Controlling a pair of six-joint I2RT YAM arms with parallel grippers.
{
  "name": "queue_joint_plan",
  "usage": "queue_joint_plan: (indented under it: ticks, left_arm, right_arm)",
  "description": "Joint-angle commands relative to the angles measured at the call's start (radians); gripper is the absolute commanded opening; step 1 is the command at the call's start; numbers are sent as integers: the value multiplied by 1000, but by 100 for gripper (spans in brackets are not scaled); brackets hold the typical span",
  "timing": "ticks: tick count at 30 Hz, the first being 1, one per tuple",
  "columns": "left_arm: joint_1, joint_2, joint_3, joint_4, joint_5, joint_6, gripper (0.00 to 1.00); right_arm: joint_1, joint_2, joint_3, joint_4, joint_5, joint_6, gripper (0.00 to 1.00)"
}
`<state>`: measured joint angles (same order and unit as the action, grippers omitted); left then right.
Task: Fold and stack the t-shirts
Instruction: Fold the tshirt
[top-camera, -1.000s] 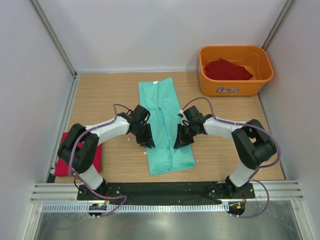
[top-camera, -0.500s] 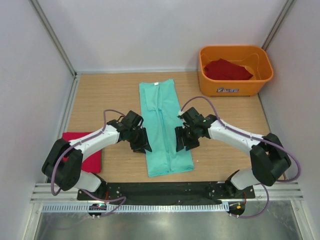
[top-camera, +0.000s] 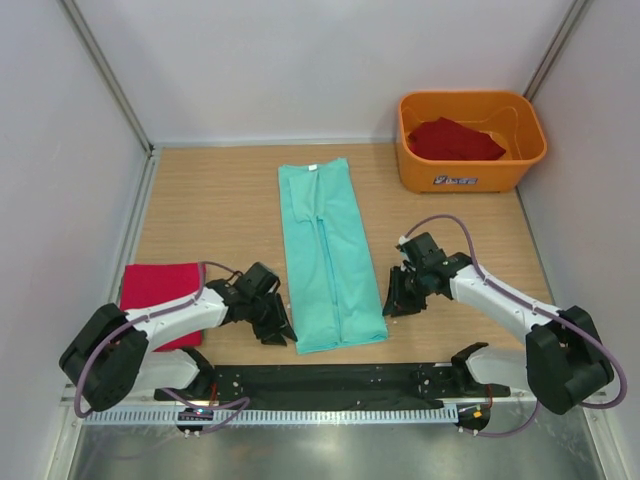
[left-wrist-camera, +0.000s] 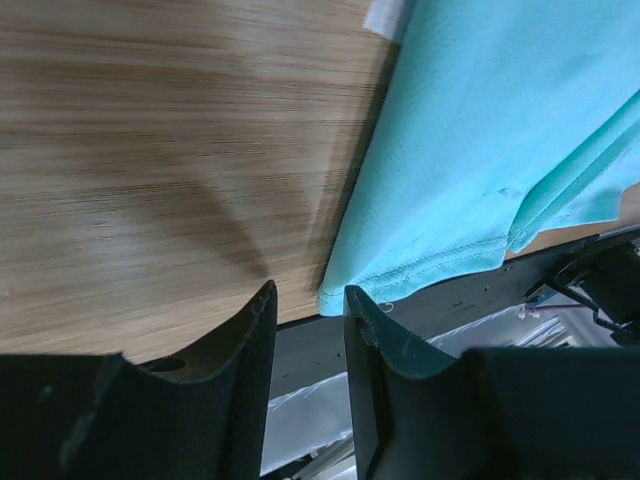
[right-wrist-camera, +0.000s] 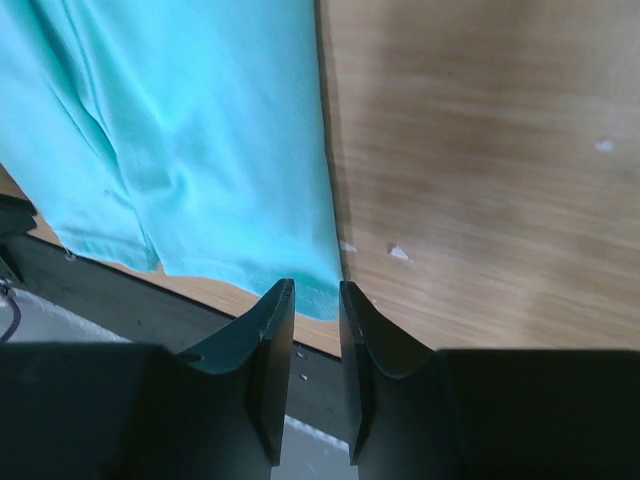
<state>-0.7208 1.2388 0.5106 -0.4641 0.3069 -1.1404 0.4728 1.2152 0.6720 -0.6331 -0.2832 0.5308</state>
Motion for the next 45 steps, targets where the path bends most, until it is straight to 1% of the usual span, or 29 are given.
queue_joint_plan:
  ticks: [1, 3, 6, 8, 11, 12, 13, 18, 23, 28, 31, 37, 41, 45]
  left_arm:
    - [-6, -33, -20, 99, 0, -108, 35]
    - [-6, -18, -30, 97, -2, -137, 38]
    - [-17, -1, -52, 119, -6, -182, 39]
    - [-20, 14, -60, 123, -12, -200, 39]
    - [-31, 2, -69, 102, -38, -226, 46]
    - [-35, -7, -75, 99, -45, -252, 50]
    - [-40, -18, -89, 100, -48, -265, 51]
    - [-65, -9, -109, 101, -55, -303, 51]
    - [-109, 59, -103, 88, -48, -331, 50]
    - [-138, 80, -121, 70, -65, -384, 49]
    - [-150, 45, -133, 25, -98, -412, 49]
    - [-151, -1, -147, 4, -133, -452, 50]
    - [-151, -45, -152, -51, -186, -463, 53]
    - [-151, -85, -168, -7, -250, -478, 51]
  right_arm:
    - [-5, -63, -48, 55, -102, 40, 30]
    - [-16, -72, -84, 78, -128, 64, 34]
    - [-26, -74, -136, 122, -184, 124, 38]
    - [-26, -78, -163, 142, -183, 139, 41]
    - [-26, -77, -179, 148, -177, 143, 44]
    - [-26, -69, -183, 145, -172, 141, 45]
    - [-28, -65, -186, 144, -174, 138, 45]
    - [-26, -59, -229, 156, -163, 161, 46]
    - [-26, -75, -268, 191, -178, 186, 47]
    - [-26, -68, -281, 220, -177, 184, 47]
    - [-26, -63, -273, 213, -171, 173, 47]
    - [-26, -46, -276, 230, -166, 166, 47]
    - [-26, -43, -275, 227, -177, 156, 47]
    - [-26, -48, -275, 222, -178, 150, 47]
